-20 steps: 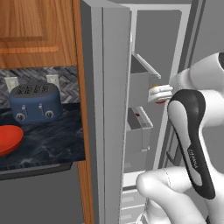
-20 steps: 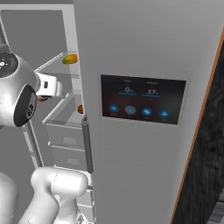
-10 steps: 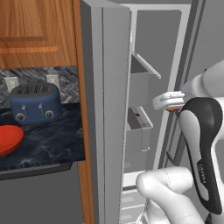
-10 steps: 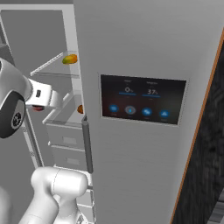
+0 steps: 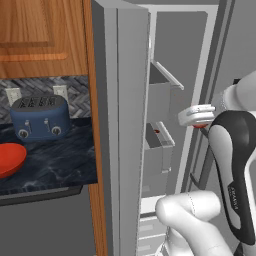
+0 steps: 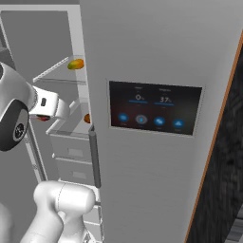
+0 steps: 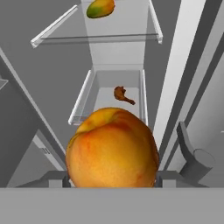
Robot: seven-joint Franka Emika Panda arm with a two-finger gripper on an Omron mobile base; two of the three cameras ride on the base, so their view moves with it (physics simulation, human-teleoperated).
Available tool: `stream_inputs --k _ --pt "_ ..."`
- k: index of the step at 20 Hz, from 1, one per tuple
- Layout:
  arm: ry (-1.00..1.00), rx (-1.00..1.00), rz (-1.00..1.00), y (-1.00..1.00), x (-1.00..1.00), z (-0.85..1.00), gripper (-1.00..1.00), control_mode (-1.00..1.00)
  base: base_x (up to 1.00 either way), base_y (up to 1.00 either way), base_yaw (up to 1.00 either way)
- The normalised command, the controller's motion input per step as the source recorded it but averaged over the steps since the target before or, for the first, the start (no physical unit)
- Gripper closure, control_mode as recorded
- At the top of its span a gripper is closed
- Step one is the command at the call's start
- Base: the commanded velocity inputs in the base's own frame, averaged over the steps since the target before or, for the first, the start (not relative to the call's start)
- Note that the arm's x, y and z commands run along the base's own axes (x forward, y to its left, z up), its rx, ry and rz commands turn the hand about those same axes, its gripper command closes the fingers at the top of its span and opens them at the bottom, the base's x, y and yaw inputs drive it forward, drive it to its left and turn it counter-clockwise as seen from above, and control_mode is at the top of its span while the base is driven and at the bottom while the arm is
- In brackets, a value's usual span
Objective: Take the peach, mango, and chicken drumstick from the freezer and place them in the bowl on the counter.
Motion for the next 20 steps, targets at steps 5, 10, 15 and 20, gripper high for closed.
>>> stream_inputs --k 5,10,15,20 --pt "0.00 0.00 0.00 0.00 -0.01 0.00 1.00 1.00 -0.19 -0.10 0.00" --pt "0.00 0.00 0.00 0.00 0.00 0.00 1.00 1.00 -0.87 -0.69 0.06" --pt "0.00 0.00 0.00 0.00 0.00 0.00 1.00 1.00 -0.91 -0.79 0.29" --pt "0.00 0.00 0.00 0.00 0.00 0.00 1.00 1.00 -0.93 0.40 0.49"
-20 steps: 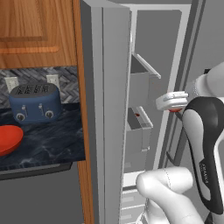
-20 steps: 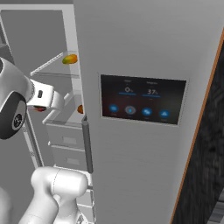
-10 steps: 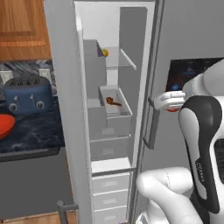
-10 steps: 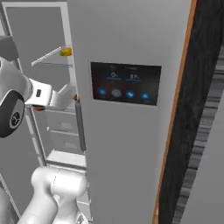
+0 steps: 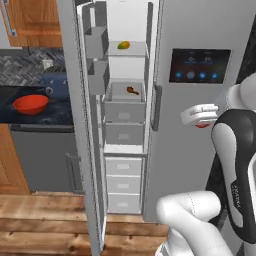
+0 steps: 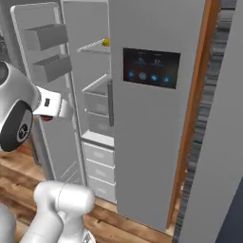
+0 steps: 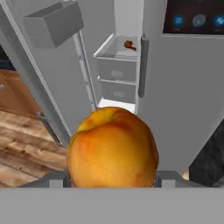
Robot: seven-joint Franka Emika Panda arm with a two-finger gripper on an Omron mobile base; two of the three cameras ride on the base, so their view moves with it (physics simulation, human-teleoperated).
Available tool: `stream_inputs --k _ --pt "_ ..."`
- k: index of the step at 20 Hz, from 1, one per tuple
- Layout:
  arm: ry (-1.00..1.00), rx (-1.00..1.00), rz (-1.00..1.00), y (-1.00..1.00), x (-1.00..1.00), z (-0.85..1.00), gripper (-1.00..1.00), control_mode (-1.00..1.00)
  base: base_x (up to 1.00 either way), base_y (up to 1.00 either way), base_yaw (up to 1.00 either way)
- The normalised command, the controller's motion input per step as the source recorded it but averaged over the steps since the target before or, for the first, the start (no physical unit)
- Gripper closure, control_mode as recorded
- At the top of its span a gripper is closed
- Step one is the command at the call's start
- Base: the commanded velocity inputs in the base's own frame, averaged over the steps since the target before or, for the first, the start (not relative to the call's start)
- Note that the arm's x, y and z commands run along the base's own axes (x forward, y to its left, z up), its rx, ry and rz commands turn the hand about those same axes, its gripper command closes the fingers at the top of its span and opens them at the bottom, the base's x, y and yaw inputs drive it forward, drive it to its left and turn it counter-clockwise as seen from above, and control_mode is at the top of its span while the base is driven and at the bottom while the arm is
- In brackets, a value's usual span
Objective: Take the peach, mango, and chicken drumstick from the freezer and place them in the bowl on the counter.
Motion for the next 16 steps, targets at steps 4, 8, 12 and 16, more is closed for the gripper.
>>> stream_inputs --k 4,8,12,16 --pt "0.00 0.00 0.00 0.00 0.00 0.00 1.00 1.00 -0.57 1.00 0.25" --pt "0.00 0.00 0.00 0.00 0.00 0.00 1.00 1.00 -0.07 1.00 0.13" --pt "0.00 0.00 0.00 0.00 0.00 0.00 1.00 1.00 0.36 1.00 0.01" --pt "0.00 0.00 0.00 0.00 0.00 0.00 1.00 1.00 0.85 1.00 -0.06"
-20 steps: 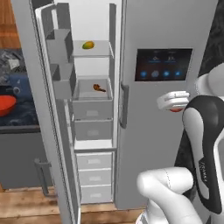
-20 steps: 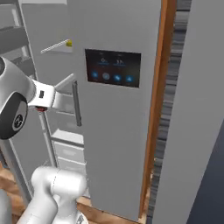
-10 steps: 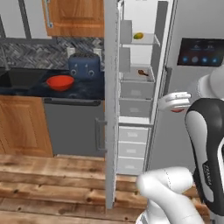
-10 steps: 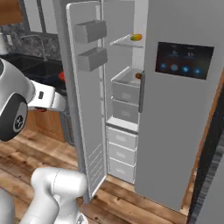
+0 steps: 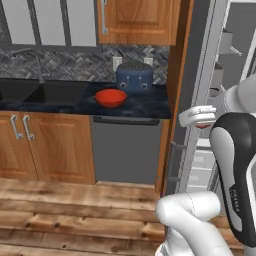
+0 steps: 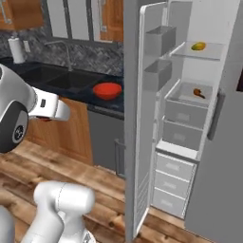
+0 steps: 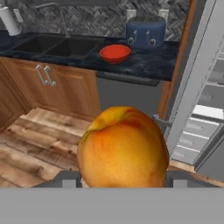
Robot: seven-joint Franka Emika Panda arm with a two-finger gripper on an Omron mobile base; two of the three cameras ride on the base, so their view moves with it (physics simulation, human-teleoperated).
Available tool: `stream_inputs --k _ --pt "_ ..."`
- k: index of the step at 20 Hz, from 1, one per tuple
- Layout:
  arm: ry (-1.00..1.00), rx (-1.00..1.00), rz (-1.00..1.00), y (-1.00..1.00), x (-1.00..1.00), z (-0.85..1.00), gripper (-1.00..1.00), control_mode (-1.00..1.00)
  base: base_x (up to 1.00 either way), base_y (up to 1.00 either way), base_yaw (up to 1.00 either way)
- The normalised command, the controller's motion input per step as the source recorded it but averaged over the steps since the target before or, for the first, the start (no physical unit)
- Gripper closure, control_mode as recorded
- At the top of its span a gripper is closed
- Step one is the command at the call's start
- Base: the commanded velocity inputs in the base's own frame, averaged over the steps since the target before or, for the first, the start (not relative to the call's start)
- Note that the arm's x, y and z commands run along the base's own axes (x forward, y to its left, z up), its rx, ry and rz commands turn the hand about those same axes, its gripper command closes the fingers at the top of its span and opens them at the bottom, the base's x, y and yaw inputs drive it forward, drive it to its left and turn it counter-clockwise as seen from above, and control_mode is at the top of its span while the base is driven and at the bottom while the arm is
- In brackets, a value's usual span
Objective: Take the peach, mango, and chicken drumstick from the freezer and place them in the bowl on the counter.
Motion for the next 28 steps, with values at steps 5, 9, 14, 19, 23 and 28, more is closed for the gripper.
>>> stream_inputs --k 5,9,14,19,23,28 --pt "0.00 0.00 0.00 0.00 0.00 0.00 1.00 1.00 0.98 0.99 -0.22" --pt "0.00 0.00 0.00 0.00 0.00 0.00 1.00 1.00 0.91 0.80 -0.47" --pt "0.00 0.00 0.00 0.00 0.00 0.00 1.00 1.00 0.68 0.74 -0.54" --pt "0.00 0.00 0.00 0.00 0.00 0.00 1.00 1.00 0.69 0.49 -0.35" --pt "0.00 0.00 0.00 0.00 0.00 0.00 1.00 1.00 0.71 0.00 -0.07" --pt "0.00 0.00 0.00 0.00 0.00 0.00 1.00 1.00 0.62 -0.01 0.01"
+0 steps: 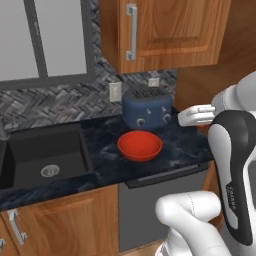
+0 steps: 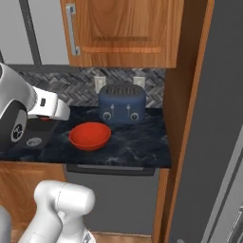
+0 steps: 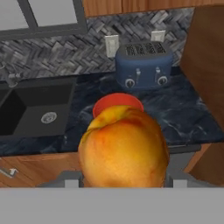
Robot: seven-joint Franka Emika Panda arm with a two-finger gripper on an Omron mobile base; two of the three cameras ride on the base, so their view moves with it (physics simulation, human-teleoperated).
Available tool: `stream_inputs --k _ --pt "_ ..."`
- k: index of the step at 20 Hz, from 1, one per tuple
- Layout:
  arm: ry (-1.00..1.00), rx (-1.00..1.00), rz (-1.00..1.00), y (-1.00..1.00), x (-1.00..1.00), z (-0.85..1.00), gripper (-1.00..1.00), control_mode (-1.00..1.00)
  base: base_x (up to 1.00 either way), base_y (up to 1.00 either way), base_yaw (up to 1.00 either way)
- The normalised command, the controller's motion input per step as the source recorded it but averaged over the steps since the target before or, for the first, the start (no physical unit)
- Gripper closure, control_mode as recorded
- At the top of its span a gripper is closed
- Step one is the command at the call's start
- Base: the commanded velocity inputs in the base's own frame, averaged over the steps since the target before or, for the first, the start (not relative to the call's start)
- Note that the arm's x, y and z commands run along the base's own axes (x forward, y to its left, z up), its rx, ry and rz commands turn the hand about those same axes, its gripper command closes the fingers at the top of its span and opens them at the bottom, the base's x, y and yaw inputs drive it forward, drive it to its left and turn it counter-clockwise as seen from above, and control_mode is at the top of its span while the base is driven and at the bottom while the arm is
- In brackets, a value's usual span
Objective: Take the peach, mango, and chicken drumstick from the freezer and place them in the bowl on the counter.
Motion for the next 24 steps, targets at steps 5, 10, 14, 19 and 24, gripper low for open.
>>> stream_inputs --k 5,10,14,19,24 --pt "0.00 0.00 0.00 0.00 0.00 0.00 1.00 1.00 0.30 -0.23 0.17" --pt "0.00 0.00 0.00 0.00 0.00 0.00 1.00 1.00 0.25 -0.19 0.10" --pt "0.00 0.00 0.00 0.00 0.00 0.00 1.00 1.00 0.35 -0.29 0.16" --pt "0.00 0.00 0.00 0.00 0.00 0.00 1.00 1.00 0.45 -0.09 0.06" --pt "0.00 0.00 0.00 0.00 0.00 0.00 1.00 1.00 0.53 0.00 0.00"
